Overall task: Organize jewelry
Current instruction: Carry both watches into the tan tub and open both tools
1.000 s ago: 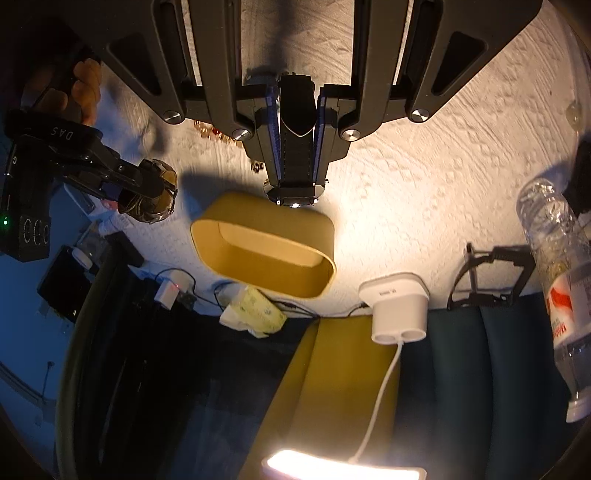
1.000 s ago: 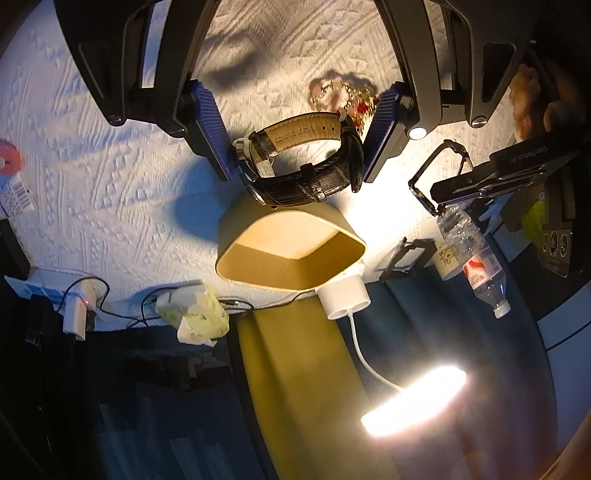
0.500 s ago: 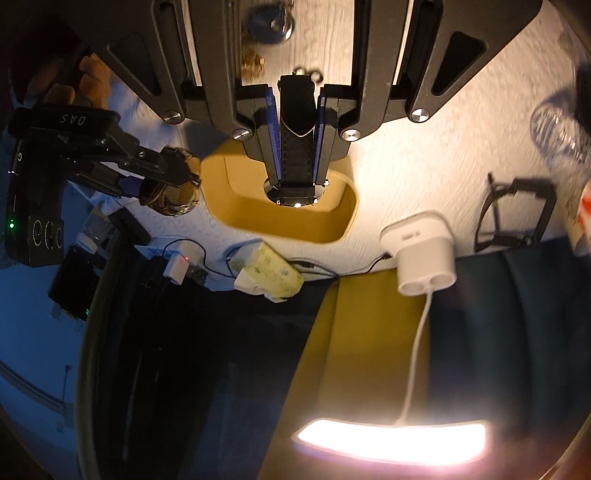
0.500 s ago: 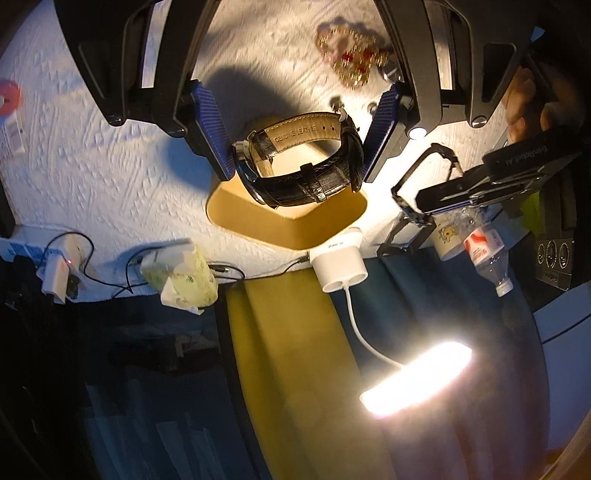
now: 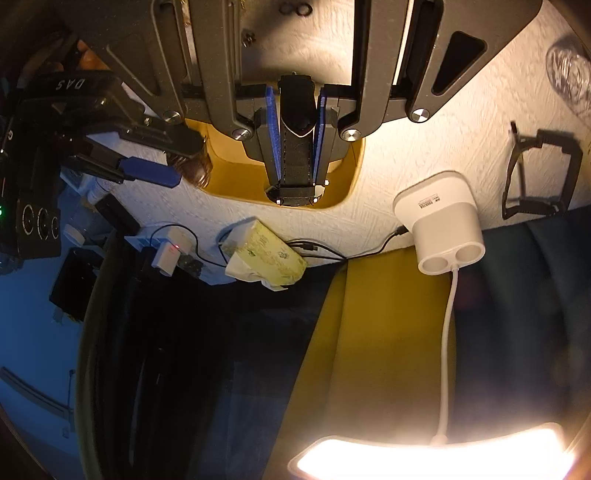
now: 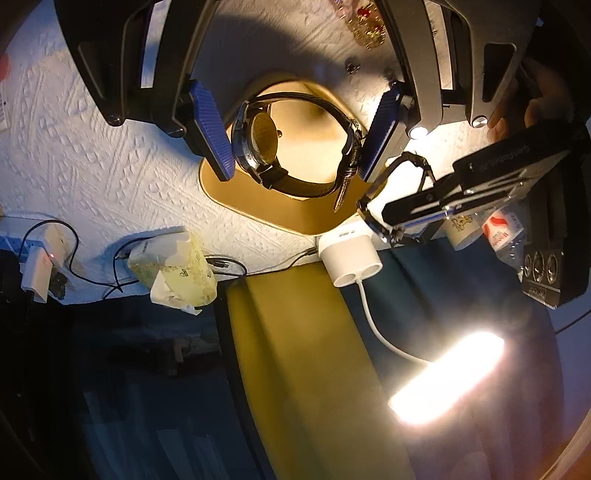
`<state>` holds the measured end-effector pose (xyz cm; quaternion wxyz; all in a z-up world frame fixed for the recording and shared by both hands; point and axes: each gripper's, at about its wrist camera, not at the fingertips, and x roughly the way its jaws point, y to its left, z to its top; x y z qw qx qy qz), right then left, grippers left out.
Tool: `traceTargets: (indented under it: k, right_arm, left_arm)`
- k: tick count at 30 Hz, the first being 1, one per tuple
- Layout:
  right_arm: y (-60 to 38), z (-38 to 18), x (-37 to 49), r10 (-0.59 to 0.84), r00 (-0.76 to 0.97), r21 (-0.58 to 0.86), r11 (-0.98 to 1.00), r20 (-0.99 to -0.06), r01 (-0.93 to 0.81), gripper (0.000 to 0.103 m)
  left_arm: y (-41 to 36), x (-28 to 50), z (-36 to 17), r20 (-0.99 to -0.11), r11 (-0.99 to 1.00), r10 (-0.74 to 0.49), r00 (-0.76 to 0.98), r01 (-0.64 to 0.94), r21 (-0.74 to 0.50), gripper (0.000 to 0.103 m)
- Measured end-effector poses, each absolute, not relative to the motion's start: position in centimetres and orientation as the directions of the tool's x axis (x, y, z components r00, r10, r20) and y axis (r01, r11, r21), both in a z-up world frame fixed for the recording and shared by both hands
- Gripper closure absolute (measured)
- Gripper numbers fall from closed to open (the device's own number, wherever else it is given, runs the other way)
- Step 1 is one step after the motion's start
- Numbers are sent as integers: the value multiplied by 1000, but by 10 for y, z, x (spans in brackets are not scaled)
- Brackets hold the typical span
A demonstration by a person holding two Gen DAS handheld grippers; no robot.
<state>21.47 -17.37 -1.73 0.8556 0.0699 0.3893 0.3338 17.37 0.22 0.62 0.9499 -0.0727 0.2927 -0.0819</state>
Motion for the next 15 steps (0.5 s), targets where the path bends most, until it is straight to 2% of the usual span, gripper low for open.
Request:
traceTargets:
  k: [1,3,6,7,8,10,15]
  right_arm:
    - [-174,-18,215,625,479,379,768,-616,-516,33]
    - [-175,-18,215,615,505,364,779,-606,-511,24]
    - [-178,-16,214,588,544,332,800,-598,-500,21]
    - [-178,-15,213,580,553,323,806,-598,-497,19]
    - [-179,-14,213,576,558,318,809,-598,-494,16]
    - [-180,-13,214,568,562,316,815,-601,-486,14]
    - [-180,-8,207,539,575,291,833,-616,-470,14]
  left_arm:
    - [3,177,6,-550,975,-200,811,112,-190,85]
    - [5,182,3,-557,975,-201,806,108,-195,85]
    - [7,190,-3,-587,974,-200,785,97,-203,84]
    - [8,191,-4,-589,973,-201,783,90,-212,79]
    - [9,191,-4,-587,972,-198,785,81,-219,68]
    - [11,188,-1,-578,971,-196,792,74,-228,57]
    - [11,177,8,-557,970,-201,806,83,-230,54]
